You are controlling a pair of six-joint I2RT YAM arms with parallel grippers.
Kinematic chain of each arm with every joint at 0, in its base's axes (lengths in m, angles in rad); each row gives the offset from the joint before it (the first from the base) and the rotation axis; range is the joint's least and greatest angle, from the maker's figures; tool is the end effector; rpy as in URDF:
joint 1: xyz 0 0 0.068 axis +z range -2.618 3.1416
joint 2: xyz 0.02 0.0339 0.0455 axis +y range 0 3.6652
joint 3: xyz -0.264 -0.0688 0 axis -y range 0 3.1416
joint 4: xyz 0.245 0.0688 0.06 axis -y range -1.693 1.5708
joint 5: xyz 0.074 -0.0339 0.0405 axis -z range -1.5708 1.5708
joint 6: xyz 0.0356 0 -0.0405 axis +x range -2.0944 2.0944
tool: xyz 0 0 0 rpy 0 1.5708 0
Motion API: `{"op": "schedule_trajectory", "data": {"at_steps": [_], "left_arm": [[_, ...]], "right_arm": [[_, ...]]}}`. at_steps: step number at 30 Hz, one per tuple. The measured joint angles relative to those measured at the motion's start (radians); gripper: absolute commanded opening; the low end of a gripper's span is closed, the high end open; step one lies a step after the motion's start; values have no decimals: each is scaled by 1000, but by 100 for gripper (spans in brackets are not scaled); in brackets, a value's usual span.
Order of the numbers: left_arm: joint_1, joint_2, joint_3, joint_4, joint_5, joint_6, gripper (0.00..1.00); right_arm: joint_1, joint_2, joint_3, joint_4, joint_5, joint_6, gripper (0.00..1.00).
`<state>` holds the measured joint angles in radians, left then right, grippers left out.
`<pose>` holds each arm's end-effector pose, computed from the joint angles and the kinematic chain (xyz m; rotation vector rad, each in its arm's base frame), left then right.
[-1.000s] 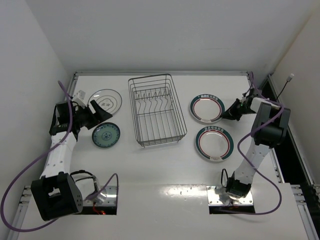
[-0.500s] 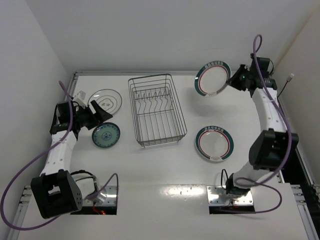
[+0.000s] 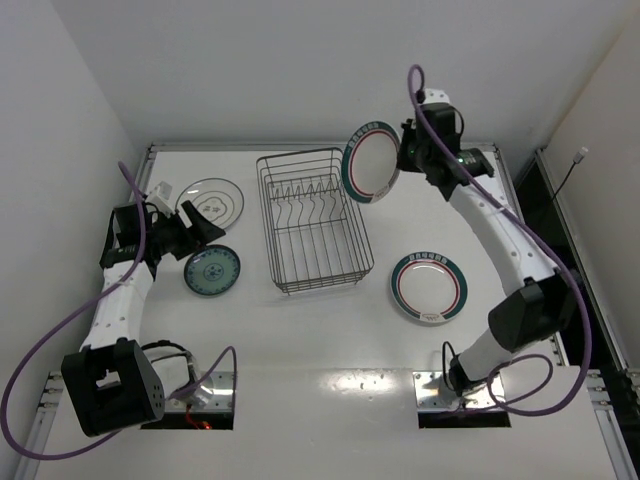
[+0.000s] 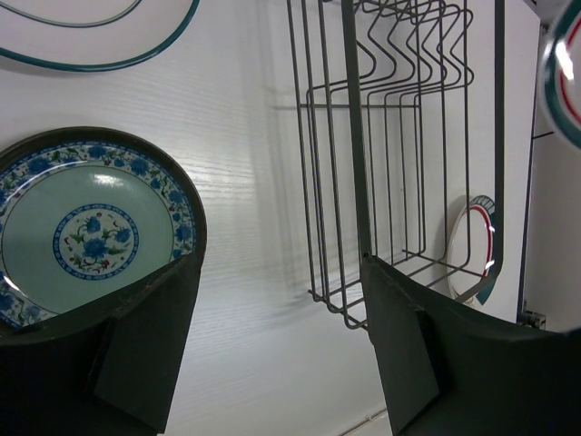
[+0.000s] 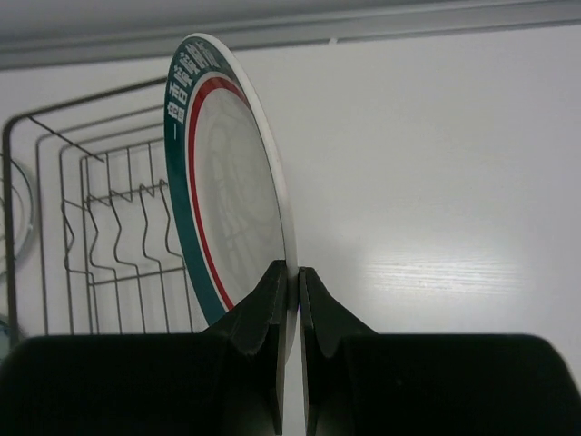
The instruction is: Load the plates into the dish rack
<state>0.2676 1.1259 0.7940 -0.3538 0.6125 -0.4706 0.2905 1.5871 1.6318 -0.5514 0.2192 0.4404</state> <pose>0.2343 0.0430 0.2634 -0.4866 2.1724 -0.7983 0.3485 0.0961 0.3956 0.2884 2.0516 0.2225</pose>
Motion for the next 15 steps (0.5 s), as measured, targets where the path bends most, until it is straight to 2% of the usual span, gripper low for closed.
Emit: {"op": "schedule_trajectory", "data": {"at_steps": [6, 15], "left_arm": [[0, 0, 0, 0, 0, 0, 69], [0, 6, 0, 0, -3, 0, 69]], "right_arm": [[108, 89, 2, -20, 126, -26, 0], [217, 208, 101, -30, 310, -90, 0]]}}
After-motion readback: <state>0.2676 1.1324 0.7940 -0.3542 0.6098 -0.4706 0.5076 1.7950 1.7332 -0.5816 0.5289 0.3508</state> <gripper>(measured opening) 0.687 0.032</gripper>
